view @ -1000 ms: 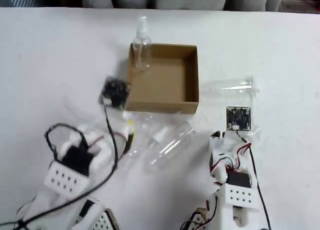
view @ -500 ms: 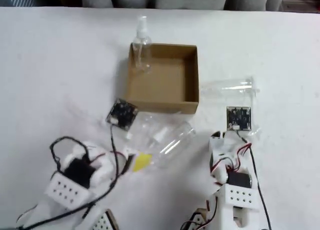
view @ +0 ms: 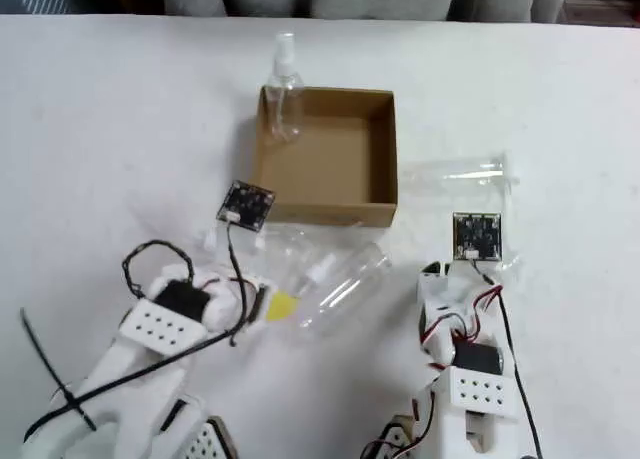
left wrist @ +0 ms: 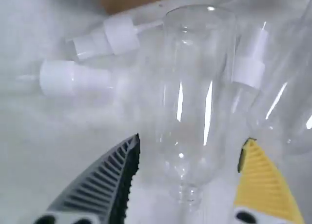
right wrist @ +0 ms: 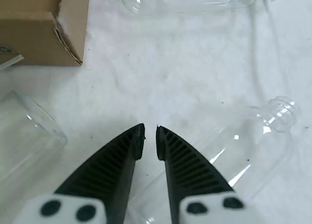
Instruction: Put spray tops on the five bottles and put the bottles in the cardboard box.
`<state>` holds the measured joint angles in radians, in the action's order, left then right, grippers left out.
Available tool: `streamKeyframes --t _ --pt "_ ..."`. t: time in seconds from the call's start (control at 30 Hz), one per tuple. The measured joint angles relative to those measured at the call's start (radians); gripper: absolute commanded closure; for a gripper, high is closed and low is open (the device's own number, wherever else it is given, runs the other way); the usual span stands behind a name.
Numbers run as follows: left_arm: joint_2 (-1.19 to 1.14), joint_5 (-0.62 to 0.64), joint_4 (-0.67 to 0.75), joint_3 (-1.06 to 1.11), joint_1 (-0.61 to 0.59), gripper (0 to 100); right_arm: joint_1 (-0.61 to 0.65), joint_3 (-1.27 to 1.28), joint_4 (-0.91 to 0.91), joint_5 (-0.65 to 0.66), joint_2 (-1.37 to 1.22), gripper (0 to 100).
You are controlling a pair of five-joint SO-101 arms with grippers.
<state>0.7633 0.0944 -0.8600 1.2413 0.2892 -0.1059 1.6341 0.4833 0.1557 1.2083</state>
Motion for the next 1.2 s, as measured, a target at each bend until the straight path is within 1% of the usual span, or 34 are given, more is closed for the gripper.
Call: streamKeyframes --t 0.17,0.23,0.27,0.43,0.47,0.53,0.63,0.73,0.87,0.97,1.07,1.2 --pt "-0.097 0.0 0.035 0.0 0.0 69 0.0 0.0 0.0 0.0 0.0 98.2" --pt "-0.143 0.0 0.066 0.0 0.0 72 0.0 0.0 0.0 0.0 0.0 98.2" --pt "-0.167 0.0 0.081 0.0 0.0 75 0.0 0.0 0.0 0.0 0.0 98.2" --pt "-0.279 0.0 0.114 -0.006 0.003 98 0.0 0.0 0.0 0.0 0.0 98.2" --pt "-0.295 0.0 0.114 -0.018 0.005 98 0.0 0.0 0.0 0.0 0.0 98.2" --pt "-0.319 -0.011 0.114 -0.038 0.006 96 0.0 0.0 0.0 0.0 0.0 98.2" --pt "-0.333 -0.074 0.114 -0.054 0.006 96 0.0 0.0 0.0 0.0 0.0 98.2" --pt "-0.334 -0.132 0.066 -0.08 0.005 96 0.0 0.0 0.0 0.0 0.0 98.2" --pt "-0.339 -0.279 -0.077 -0.132 -0.008 96 0.0 0.0 0.0 0.0 0.0 98.2" --pt "-0.344 -0.419 -0.184 -0.198 -0.064 96 0.0 0.0 0.0 0.0 0.0 98.2" --pt "-0.345 -0.594 -0.249 -0.267 -0.15 96 0.0 0.0 0.0 0.0 0.0 98.2" --pt "-0.345 -0.827 -0.276 -0.316 -0.279 96 0.0 0.0 0.0 0.0 0.0 98.2"
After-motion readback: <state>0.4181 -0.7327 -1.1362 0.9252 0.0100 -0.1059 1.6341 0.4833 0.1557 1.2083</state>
